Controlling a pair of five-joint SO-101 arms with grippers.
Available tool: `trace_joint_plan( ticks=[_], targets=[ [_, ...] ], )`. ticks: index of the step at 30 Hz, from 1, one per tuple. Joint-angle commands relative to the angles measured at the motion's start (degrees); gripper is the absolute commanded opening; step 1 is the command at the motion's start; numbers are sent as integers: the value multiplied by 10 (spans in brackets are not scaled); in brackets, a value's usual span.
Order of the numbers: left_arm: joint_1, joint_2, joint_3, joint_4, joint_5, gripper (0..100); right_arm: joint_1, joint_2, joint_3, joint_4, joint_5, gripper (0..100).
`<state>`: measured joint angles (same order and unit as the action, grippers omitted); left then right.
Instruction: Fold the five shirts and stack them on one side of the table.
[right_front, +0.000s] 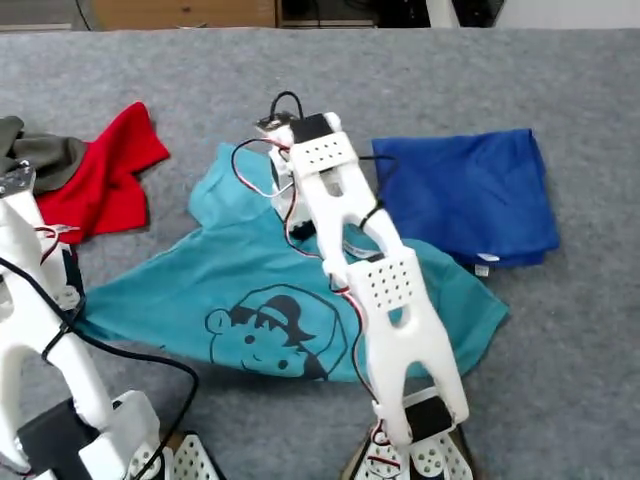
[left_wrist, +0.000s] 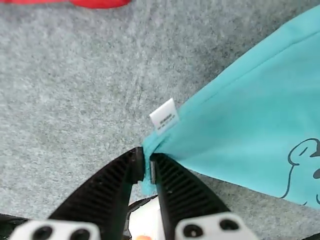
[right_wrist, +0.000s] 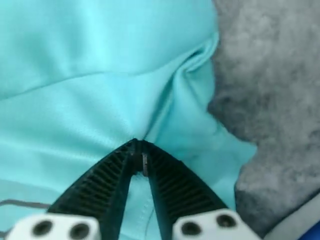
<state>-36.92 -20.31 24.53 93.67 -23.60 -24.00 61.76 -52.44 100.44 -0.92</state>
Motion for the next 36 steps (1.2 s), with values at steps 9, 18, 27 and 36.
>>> trace_joint_plan(
  ticks=[9,18,27,36],
  targets=[
    [-8,-57,-1,0,-37,19,87,-147,370,4,36,2],
    [-3,-225,61,2,-95,19,100,-436,745,-108,110,2],
    [-6,-288,116,28,-119,19,149,-574,743,-137,129,2],
    [-105,-288,113,30,-213,19,163,-575,546,17,192,3]
  ],
)
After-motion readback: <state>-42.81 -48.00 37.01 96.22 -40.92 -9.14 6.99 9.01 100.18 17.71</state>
